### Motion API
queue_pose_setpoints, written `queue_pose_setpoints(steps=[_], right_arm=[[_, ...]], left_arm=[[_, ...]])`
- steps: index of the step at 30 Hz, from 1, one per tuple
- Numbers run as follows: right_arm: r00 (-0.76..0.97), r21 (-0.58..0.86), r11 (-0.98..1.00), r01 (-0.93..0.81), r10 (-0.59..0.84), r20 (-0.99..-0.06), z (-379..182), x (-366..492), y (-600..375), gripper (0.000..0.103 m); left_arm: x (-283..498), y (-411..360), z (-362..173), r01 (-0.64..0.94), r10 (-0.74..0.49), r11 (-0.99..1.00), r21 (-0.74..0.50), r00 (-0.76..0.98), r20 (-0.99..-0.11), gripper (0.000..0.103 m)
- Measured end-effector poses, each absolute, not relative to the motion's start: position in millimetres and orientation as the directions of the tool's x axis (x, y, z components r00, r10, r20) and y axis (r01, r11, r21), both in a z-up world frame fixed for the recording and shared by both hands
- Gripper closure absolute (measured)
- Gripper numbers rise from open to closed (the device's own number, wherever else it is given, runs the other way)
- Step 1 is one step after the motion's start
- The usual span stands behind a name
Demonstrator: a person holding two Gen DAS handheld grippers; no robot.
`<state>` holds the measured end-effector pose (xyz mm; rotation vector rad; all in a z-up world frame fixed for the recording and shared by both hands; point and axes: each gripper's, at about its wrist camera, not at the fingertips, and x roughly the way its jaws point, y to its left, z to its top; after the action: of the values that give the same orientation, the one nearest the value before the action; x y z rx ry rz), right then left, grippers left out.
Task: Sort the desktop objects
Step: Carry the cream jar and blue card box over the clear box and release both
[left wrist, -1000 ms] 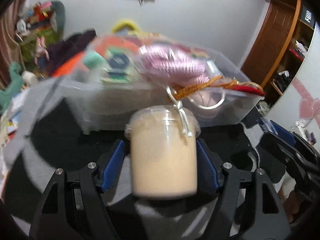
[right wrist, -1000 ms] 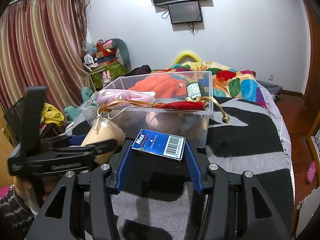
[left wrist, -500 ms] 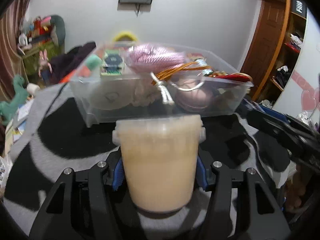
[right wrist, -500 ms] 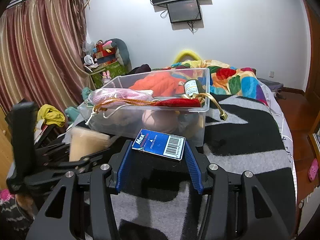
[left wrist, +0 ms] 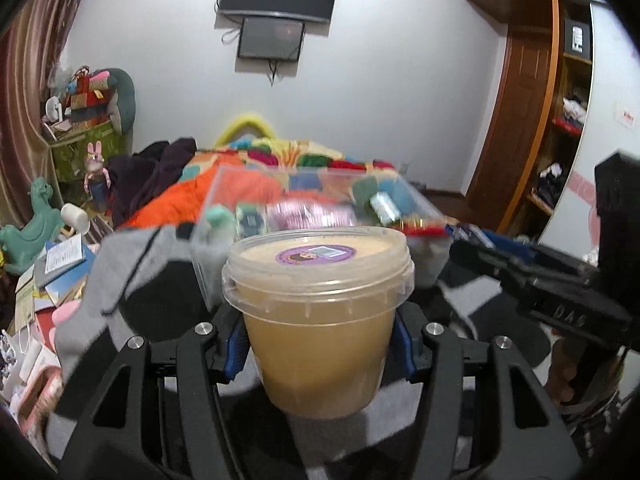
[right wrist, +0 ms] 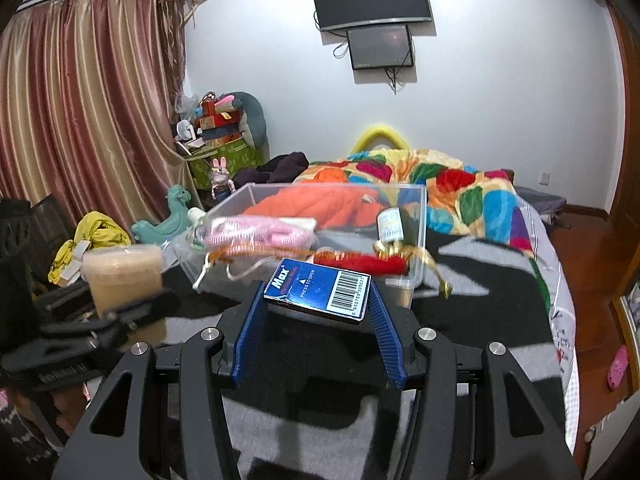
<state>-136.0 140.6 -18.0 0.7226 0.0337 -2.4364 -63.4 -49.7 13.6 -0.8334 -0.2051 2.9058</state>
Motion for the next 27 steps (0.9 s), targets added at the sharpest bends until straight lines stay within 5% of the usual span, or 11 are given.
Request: queue_pose_setpoints(steps=[17, 27], right_arm=[[-0.690, 0.135, -0.843, 0.521, -0.509, -0.515, -3.8, -194.4, 125.4, 0.055], [-0.640, 0.136, -0.840, 0.526, -0.496, -0.587, -28.2, -218.4, 104.2, 0.055]], left_arm=[[-134.9, -96.4, 63.5, 0.009, 0.075, -0.984, -0.179, -0.886, -0.458, 0.046], [-196.1, -105.1, 34.4, 0.018, 0.108, -0.978, -0.206, -0.802, -0.587, 0.046]])
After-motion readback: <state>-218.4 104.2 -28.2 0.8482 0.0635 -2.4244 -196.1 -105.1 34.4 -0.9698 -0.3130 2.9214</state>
